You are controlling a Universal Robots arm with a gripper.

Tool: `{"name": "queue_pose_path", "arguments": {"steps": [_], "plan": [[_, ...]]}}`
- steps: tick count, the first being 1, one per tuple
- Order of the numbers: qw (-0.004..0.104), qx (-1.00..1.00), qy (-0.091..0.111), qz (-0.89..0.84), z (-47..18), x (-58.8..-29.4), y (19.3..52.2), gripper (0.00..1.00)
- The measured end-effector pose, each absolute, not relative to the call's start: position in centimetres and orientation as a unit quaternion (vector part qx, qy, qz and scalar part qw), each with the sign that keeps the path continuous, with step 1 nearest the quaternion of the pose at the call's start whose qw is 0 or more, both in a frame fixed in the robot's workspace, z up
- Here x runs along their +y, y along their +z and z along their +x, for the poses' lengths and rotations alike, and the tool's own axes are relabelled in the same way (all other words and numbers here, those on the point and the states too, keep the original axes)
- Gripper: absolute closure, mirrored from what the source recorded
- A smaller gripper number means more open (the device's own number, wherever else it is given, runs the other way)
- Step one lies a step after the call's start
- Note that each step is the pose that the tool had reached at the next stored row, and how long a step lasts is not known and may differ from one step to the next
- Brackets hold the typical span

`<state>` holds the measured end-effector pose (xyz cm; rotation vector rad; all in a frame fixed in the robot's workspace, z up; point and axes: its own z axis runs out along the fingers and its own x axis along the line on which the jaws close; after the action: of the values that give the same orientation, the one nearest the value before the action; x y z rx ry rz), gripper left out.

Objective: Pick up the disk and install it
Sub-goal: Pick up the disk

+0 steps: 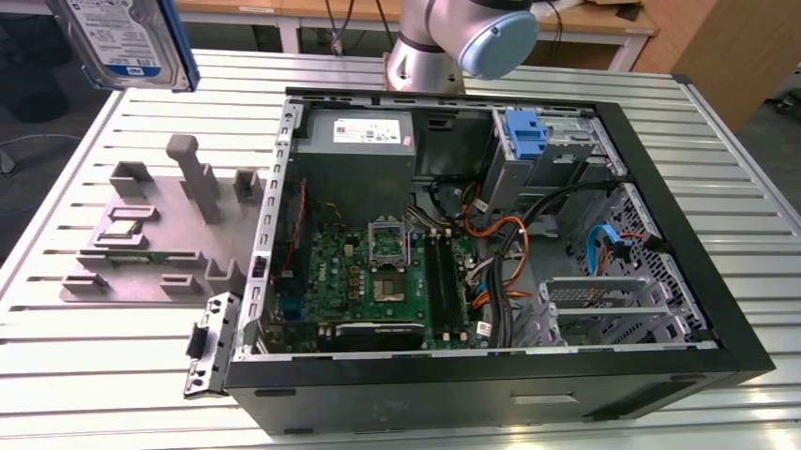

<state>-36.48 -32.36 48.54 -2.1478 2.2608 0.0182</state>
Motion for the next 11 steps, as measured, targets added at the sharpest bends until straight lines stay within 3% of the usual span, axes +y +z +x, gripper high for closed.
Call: {"name": "queue_pose_path", "arguments": {"steps": [11], "plan": [[0.012, 0.725, 0.006, -0.689, -36.45, -33.22, 48.67, 0.65]]}}
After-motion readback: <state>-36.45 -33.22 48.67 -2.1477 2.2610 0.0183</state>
